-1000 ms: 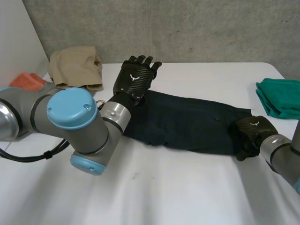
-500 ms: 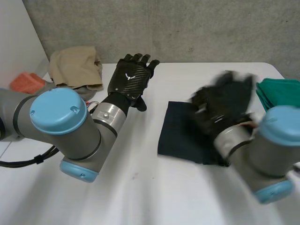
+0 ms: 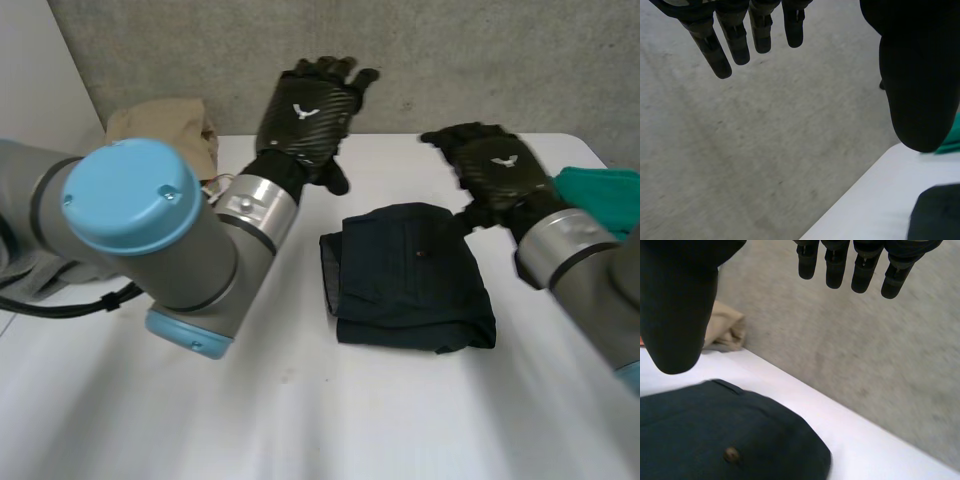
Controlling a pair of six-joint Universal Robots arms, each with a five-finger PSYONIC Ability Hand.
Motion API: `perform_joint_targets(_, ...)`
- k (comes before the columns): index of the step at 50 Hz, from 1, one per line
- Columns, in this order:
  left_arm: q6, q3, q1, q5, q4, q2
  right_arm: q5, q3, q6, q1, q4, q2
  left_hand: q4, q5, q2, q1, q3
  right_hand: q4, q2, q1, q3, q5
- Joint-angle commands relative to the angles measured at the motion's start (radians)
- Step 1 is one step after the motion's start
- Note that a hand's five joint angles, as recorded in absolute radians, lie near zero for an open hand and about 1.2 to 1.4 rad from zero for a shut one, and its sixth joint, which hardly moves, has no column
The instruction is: Fold the laundry.
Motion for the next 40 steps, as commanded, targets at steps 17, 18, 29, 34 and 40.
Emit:
perform_joint_targets(17,0.006,0.439,-0.083,-0.056,-0.444,-0.504,-0.107,-0.334,-0.079,-0.127,0.353,0.456,0.049,0.032,0.047,0.059,0.040,-0.036,-0.036,-0.045,-0.036,-0.043)
perform_joint_targets(18,0.006,0.445,-0.073,-0.058,-0.464,-0.513,-0.106,-0.342,-0.102,-0.127,0.360,0.469,0.058,0.041,0.055,0.068,0.049,-0.036,-0.036,-0.045,-0.036,-0.043)
perform_joint_targets(29,0.021,0.424,-0.024,-0.044,-0.575,-0.436,0.034,-0.379,-0.423,-0.129,0.408,0.427,0.161,0.144,0.158,0.171,0.152,-0.036,-0.036,-0.045,-0.036,-0.043)
perform_joint_targets(34,0.006,0.370,-0.027,-0.026,-0.553,-0.293,0.080,-0.333,-0.455,-0.116,0.348,0.326,-0.013,-0.030,-0.015,-0.002,-0.021,-0.036,-0.036,-0.045,-0.036,-0.043)
perform_joint_targets(40,-0.033,0.254,-0.026,0.036,-0.420,-0.112,0.086,-0.135,-0.461,-0.043,0.206,0.141,-0.016,-0.033,-0.018,-0.005,-0.024,-0.036,-0.036,-0.045,-0.036,-0.043)
